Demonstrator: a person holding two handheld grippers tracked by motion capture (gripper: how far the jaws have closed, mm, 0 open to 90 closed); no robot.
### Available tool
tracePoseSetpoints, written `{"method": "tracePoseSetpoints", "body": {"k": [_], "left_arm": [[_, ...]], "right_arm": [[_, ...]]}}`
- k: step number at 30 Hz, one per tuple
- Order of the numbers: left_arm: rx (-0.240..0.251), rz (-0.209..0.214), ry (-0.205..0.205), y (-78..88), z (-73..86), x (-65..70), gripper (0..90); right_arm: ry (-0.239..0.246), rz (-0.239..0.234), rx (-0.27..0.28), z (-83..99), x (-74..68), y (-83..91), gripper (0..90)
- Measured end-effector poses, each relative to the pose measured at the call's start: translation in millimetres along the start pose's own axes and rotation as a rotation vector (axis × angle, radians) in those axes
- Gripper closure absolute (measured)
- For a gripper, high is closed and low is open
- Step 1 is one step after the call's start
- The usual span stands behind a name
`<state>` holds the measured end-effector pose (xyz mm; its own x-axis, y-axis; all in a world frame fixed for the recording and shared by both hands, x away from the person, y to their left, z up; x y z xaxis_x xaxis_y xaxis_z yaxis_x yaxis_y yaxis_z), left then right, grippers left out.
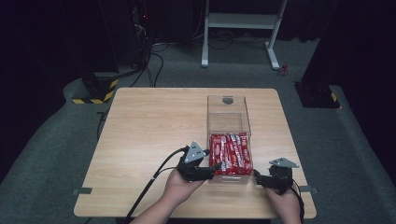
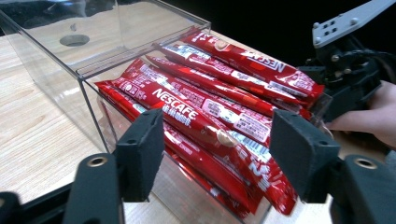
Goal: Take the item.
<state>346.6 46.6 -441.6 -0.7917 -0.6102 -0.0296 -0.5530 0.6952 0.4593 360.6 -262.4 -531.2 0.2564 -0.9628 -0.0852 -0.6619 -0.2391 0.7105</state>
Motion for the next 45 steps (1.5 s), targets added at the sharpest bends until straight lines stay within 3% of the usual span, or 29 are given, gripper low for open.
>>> {"method": "tracePoseSetpoints", "body": {"k": [10, 14, 28, 45], "left_arm": [[-0.021, -0.005, 0.017, -9.5, 6.9, 3.6, 54.4], [-0.035, -0.007, -0.002, -11.5, 8.2, 7.6, 60.4], [-0.010, -0.008, 0.005, -10.1, 13.8, 7.2, 81.1], [0.044, 0.012, 0.037, -1.2, 16.5, 4.9, 87.8]], "right_arm": [[0.001, -0.002, 0.000, 0.1, -0.1, 0.1, 12.1], [0.001, -0.002, -0.001, 0.1, -0.2, 0.1, 12.2], [0.003, -0.004, -0.001, 0.2, -0.3, 0.2, 12.4], [0.000, -0.006, -0.003, 0.3, -0.8, 0.4, 12.5]]}}
Point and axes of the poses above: each handheld gripper's, and its own axes: y roughly backward along the jaws, z roughly out of its underside, x roughly to its right, the point moved 1 cm from there along -y, roughly forward along the jaws, and after that the axes turned 8 degrees about -y, right-handed, at the moved point
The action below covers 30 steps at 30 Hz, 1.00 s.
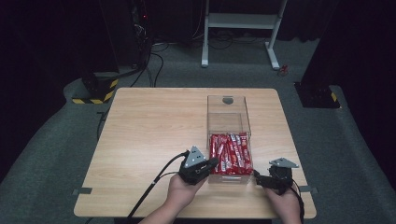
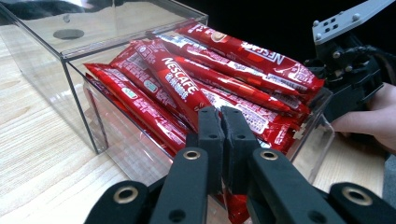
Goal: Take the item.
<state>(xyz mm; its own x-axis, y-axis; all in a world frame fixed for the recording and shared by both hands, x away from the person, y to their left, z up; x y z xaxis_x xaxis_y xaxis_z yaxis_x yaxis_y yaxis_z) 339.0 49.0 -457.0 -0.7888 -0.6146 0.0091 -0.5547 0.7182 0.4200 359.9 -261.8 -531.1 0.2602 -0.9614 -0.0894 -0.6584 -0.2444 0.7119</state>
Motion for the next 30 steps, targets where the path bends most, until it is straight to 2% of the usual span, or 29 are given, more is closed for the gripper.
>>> {"method": "tracePoseSetpoints", "body": {"k": [7, 14, 30], "left_arm": [[0.039, 0.015, 0.015, 9.2, -1.2, -3.4, 87.9], [0.063, 0.019, 0.009, 21.8, -2.5, -5.3, 88.0], [0.092, 0.025, 0.015, 43.1, 1.8, -15.9, 87.9]], "right_arm": [[0.000, 0.000, 0.000, 0.0, 0.0, 0.0, 12.5], [0.000, 0.000, 0.000, 0.0, 0.0, 0.0, 12.5], [0.000, 0.000, 0.000, 0.0, 0.0, 0.0, 12.5]]}}
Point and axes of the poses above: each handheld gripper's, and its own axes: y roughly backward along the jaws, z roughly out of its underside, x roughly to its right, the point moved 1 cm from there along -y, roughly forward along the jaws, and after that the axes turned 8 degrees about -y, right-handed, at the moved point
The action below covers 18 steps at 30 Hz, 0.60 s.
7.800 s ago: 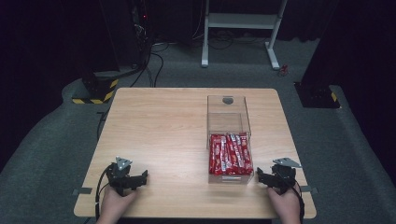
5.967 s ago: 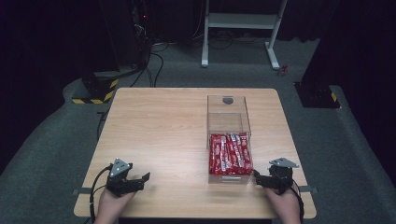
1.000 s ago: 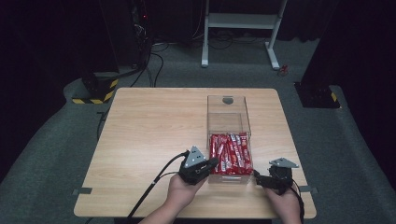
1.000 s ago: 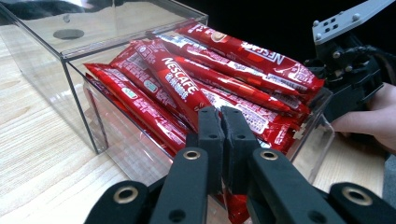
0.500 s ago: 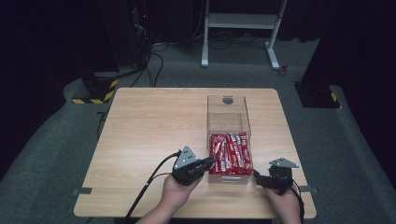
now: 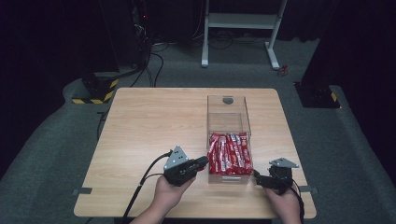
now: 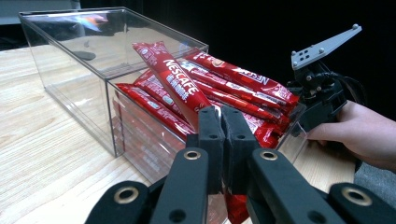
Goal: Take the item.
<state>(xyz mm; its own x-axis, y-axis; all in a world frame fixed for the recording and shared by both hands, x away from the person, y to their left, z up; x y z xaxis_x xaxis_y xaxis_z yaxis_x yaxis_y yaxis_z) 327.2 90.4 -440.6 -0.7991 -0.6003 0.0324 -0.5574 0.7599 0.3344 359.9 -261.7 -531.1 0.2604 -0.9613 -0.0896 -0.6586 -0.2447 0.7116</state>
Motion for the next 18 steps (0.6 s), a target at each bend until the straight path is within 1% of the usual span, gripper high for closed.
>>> {"method": "tracePoseSetpoints", "body": {"k": [5, 6, 9, 14, 17, 18], "left_arm": [[0.005, -0.003, 0.001, 6.7, 2.2, -4.7, 87.8], [0.007, -0.002, 0.009, 7.7, 2.9, -4.5, 87.8], [0.019, -0.005, 0.015, 10.6, 4.5, -5.6, 87.8], [0.040, 0.006, 0.028, 13.6, 7.1, -6.4, 87.8], [0.049, -0.001, 0.039, 16.4, 8.1, -8.0, 87.7], [0.059, -0.003, 0.051, 17.8, 8.4, -8.6, 87.7]], "right_arm": [[0.000, 0.000, 0.000, 0.0, 0.0, 0.0, 12.5], [0.000, 0.000, 0.000, 0.0, 0.0, 0.0, 12.5], [0.000, 0.000, 0.000, 0.0, 0.0, 0.0, 12.6], [0.000, -0.001, 0.000, 0.0, 0.0, 0.0, 12.7], [0.000, -0.001, 0.000, 0.0, 0.0, 0.0, 12.7], [0.001, -0.001, 0.000, 0.0, 0.0, 0.0, 12.6]]}}
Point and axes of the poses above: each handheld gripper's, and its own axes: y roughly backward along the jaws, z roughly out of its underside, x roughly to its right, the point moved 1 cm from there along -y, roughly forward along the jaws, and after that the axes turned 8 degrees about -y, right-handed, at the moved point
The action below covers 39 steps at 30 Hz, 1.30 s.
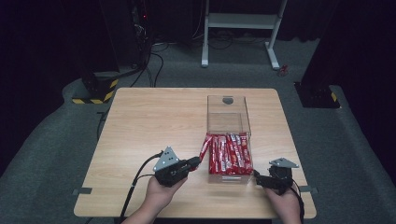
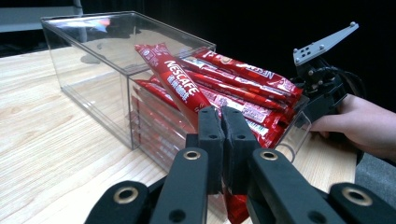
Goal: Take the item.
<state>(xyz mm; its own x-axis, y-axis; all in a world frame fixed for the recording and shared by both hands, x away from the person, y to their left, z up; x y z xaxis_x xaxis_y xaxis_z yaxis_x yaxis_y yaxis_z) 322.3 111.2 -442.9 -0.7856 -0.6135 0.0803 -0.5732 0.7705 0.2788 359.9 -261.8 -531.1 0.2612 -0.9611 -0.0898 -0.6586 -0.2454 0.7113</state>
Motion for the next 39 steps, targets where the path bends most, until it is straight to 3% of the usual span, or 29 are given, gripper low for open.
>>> {"method": "tracePoseSetpoints", "body": {"k": [3, 9, 10, 12, 39], "left_arm": [[0.009, -0.007, 0.016, 5.0, 0.9, -3.2, 87.7], [0.013, -0.036, 0.006, 15.0, 2.6, -9.7, 87.6], [-0.032, -0.041, -0.076, 19.8, 2.3, -16.3, 87.6], [-0.028, -0.051, -0.084, 22.0, 1.5, -17.6, 87.6], [-0.022, -0.111, -0.055, 38.1, 4.9, -43.8, 87.3]], "right_arm": [[0.000, 0.000, 0.000, 0.0, 0.0, 0.0, 12.6], [0.006, -0.002, 0.000, 1.4, 0.4, 1.5, 12.5], [0.007, -0.002, 0.002, 1.6, 0.7, 1.5, 12.5], [0.008, -0.003, 0.004, 1.7, 0.7, 1.4, 12.5], [0.031, -0.027, -0.010, 1.2, 0.3, 1.0, 10.2]]}}
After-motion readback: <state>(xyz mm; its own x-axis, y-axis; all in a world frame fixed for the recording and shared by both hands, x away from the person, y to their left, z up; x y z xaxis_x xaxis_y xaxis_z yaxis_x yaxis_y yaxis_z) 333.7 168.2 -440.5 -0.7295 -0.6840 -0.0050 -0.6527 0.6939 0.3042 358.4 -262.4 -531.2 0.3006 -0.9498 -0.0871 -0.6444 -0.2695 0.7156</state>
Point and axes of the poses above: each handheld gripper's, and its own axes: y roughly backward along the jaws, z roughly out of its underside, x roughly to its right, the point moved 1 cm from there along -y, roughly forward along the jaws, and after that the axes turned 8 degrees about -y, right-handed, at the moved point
